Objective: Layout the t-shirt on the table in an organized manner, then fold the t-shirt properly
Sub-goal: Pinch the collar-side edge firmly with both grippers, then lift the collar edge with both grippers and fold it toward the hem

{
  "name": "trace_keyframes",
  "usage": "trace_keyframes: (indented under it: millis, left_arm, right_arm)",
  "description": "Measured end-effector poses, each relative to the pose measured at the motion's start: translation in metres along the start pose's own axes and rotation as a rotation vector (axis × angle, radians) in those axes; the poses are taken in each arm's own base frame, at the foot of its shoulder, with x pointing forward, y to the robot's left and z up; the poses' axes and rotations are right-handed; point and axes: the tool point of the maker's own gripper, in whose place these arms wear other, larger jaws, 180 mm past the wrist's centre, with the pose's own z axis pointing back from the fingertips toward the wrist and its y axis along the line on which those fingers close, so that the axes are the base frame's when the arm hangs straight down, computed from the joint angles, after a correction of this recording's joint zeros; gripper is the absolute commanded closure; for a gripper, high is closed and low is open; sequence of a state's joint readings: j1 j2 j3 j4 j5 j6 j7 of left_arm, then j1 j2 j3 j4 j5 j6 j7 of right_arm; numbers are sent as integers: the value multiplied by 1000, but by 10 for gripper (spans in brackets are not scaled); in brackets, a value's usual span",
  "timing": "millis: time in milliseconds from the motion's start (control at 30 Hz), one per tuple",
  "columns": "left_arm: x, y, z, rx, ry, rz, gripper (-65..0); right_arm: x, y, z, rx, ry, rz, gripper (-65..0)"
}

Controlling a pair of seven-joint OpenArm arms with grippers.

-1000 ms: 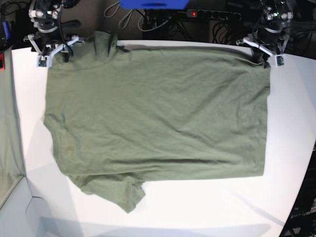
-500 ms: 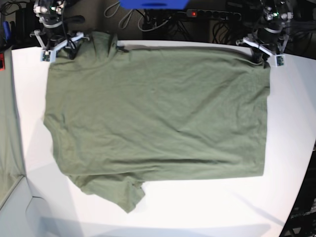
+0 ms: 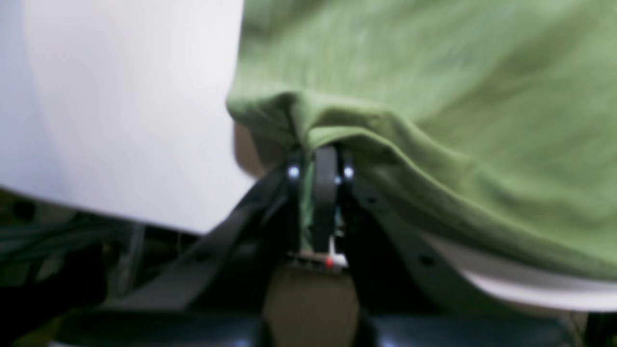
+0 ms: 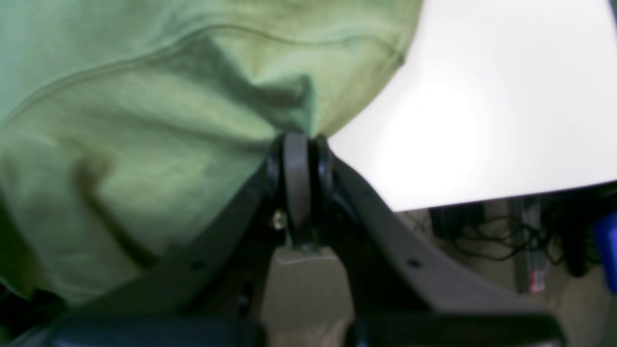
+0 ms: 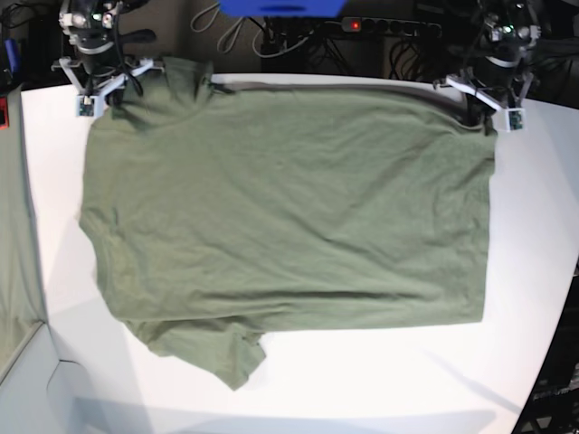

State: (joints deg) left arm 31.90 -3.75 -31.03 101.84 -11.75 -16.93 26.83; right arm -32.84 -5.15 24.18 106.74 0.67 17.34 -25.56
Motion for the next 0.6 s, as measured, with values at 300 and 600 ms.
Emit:
trace_keyframes:
  millis: [300, 600]
  left_arm:
    - [37, -8, 7, -8, -89, -29, 0]
    - [70, -12, -6, -11, -169, -16, 0]
  right_arm:
    - [54, 4, 4, 25, -149, -42, 0]
    - [92, 3, -15, 33, -143, -20, 0]
